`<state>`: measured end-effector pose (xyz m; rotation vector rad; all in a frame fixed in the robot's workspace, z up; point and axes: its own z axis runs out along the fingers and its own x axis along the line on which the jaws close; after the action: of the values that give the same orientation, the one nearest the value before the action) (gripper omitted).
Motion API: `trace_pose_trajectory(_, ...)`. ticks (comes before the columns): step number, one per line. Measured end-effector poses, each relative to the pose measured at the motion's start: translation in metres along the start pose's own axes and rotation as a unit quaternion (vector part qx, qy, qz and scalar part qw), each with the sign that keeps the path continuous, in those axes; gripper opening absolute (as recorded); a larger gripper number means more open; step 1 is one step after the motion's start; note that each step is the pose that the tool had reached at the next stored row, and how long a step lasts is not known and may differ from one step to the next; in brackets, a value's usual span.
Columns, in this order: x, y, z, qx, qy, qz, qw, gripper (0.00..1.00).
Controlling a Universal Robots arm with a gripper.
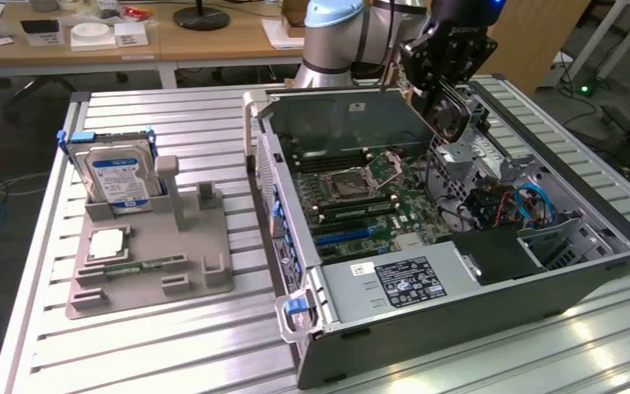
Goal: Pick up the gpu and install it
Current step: 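Insert the gpu into the slot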
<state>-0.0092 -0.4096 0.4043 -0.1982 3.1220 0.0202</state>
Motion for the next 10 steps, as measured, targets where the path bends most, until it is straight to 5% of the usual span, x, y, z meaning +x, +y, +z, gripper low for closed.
trace_pose_trajectory(10, 0.0000, 0.0000, 0.0000, -0.0005, 0.0005, -0.039, 0.9992, 0.29)
